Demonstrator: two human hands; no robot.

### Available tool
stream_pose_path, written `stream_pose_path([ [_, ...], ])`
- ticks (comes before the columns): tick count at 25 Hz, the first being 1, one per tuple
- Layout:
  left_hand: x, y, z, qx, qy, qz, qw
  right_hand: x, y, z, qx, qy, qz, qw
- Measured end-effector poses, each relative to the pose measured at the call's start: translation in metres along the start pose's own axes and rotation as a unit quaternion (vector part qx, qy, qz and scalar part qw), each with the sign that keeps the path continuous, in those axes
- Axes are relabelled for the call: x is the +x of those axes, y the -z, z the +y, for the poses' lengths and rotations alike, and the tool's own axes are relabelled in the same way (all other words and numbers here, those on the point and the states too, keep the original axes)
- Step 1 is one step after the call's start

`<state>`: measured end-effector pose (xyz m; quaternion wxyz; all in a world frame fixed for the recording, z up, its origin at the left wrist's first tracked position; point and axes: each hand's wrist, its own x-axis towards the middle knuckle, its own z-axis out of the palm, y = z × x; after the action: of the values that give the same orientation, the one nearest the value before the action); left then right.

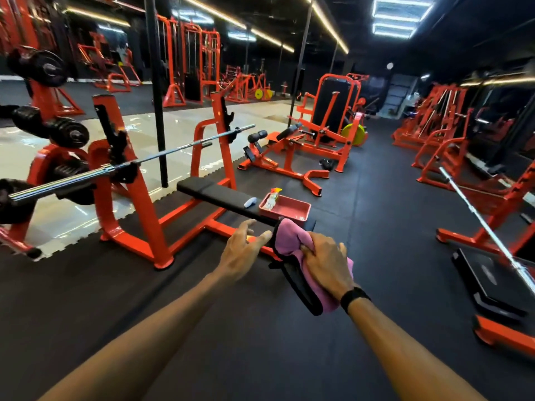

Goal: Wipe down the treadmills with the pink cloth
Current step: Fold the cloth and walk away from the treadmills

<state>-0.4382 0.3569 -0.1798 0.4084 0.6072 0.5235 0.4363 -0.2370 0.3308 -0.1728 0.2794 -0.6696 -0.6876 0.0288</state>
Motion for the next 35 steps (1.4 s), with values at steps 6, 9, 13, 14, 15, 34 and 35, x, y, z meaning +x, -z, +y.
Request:
stream_pose_path([
  [6, 0.154, -0.011, -0.001, -0.005, -0.002, -0.023, 1.0, 0.142, -0.031, 0.026, -0.012, -0.044, 0.03, 0.999],
  [9, 0.22, -0.029, -0.015, 0.002, 0.0, -0.047, 0.999, 0.194, -0.06, 0.05, 0.004, -0.066, 0.026, 0.997],
  [13, 0.303, -0.056, -0.039, 0.007, 0.012, -0.059, 0.998, 0.263, -0.097, 0.088, 0.002, -0.087, 0.02, 0.996],
  [14, 0.329, -0.065, -0.046, 0.01, 0.008, -0.059, 0.998, 0.285, -0.106, 0.102, 0.003, -0.092, 0.021, 0.996],
  [15, 0.356, -0.075, -0.051, 0.015, 0.005, -0.059, 0.998, 0.309, -0.115, 0.115, 0.007, -0.098, 0.021, 0.995],
  [34, 0.776, -0.182, -0.138, 0.084, 0.09, -0.044, 0.991, 0.692, -0.283, 0.289, 0.038, -0.163, -0.057, 0.984],
  [35, 0.801, -0.187, -0.144, 0.079, 0.098, -0.054, 0.991, 0.712, -0.293, 0.294, 0.038, -0.172, -0.064, 0.982],
])
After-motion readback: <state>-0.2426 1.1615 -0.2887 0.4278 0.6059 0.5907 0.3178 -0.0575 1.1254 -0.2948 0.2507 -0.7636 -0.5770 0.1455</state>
